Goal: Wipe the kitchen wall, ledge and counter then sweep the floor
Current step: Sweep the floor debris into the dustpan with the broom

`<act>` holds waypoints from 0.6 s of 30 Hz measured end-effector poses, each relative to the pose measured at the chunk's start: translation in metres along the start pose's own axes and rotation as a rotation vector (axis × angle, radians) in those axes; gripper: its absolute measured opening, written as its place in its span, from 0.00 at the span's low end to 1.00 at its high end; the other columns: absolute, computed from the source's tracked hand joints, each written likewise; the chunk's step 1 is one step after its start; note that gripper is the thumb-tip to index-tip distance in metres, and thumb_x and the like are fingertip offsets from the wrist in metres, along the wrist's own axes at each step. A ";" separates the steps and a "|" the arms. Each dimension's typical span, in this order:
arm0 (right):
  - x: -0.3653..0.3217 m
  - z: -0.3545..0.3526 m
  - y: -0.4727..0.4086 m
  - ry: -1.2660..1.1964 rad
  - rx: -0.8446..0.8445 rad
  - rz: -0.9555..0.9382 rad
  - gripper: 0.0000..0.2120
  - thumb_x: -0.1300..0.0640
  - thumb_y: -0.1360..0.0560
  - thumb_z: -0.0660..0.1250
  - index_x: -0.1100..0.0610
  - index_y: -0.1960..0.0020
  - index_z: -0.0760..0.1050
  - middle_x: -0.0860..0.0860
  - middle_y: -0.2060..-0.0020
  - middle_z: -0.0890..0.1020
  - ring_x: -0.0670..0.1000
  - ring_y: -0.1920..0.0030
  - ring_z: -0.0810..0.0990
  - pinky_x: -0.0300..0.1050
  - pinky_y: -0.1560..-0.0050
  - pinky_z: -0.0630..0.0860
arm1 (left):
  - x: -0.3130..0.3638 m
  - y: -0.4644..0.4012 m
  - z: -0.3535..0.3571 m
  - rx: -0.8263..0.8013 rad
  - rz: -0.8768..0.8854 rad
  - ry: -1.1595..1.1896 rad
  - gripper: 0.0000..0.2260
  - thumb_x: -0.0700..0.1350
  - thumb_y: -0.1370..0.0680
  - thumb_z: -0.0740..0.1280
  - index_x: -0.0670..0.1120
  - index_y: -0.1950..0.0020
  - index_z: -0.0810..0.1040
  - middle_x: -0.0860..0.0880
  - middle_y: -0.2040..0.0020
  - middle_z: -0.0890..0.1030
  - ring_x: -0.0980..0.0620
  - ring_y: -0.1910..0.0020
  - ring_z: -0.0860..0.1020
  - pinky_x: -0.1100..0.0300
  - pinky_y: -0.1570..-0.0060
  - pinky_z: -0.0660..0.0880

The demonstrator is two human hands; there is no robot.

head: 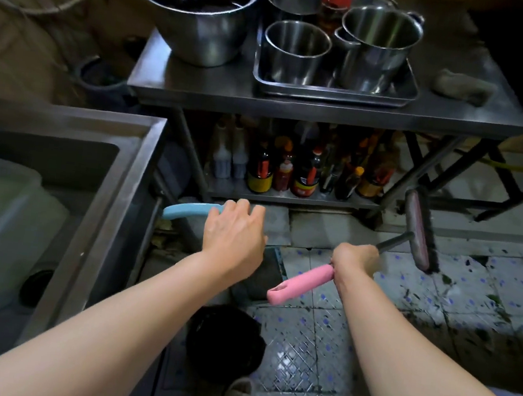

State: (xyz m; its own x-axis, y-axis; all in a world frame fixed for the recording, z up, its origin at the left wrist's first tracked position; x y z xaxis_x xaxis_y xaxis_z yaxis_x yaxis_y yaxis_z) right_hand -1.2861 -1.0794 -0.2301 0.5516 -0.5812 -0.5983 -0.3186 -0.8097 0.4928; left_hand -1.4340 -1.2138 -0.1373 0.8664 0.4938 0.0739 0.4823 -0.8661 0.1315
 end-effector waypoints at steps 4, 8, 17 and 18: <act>-0.006 0.022 0.007 -0.036 -0.006 0.014 0.14 0.66 0.29 0.62 0.66 0.43 0.73 0.64 0.49 0.80 0.62 0.53 0.82 0.52 0.52 0.79 | -0.038 -0.018 0.014 -0.025 -0.050 -0.080 0.17 0.51 0.24 0.62 0.47 0.37 0.66 0.46 0.40 0.71 0.43 0.40 0.69 0.49 0.45 0.65; -0.001 0.038 0.006 -0.040 -0.015 0.023 0.14 0.66 0.30 0.61 0.66 0.45 0.74 0.64 0.49 0.80 0.62 0.54 0.82 0.54 0.53 0.80 | -0.065 -0.031 0.034 -0.116 -0.113 -0.159 0.18 0.50 0.26 0.64 0.47 0.38 0.66 0.45 0.40 0.72 0.43 0.41 0.70 0.49 0.45 0.65; 0.003 0.039 0.002 -0.092 -0.025 0.046 0.13 0.68 0.25 0.59 0.67 0.42 0.71 0.63 0.45 0.78 0.62 0.54 0.82 0.53 0.54 0.80 | -0.073 -0.044 0.063 -0.201 -0.104 -0.152 0.14 0.39 0.25 0.59 0.46 0.39 0.69 0.45 0.42 0.76 0.43 0.41 0.73 0.51 0.46 0.66; 0.003 0.037 0.000 -0.098 -0.027 0.052 0.13 0.68 0.25 0.58 0.67 0.42 0.71 0.62 0.45 0.78 0.62 0.54 0.82 0.52 0.55 0.80 | -0.071 -0.047 0.063 -0.200 -0.095 -0.143 0.14 0.39 0.24 0.59 0.45 0.39 0.69 0.44 0.43 0.76 0.43 0.42 0.73 0.51 0.47 0.67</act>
State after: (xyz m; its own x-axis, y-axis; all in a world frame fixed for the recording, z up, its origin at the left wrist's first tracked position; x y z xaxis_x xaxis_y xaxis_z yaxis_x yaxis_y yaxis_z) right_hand -1.3129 -1.0839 -0.2555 0.4564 -0.6286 -0.6298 -0.3233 -0.7766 0.5408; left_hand -1.5098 -1.2134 -0.2114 0.8349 0.5436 -0.0867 0.5395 -0.7768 0.3248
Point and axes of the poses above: each hand's wrist, its own y-axis away from the middle knuckle, its own z-axis out of the palm, x = y × z, the point moved 3 cm from there along -y, towards the middle knuckle
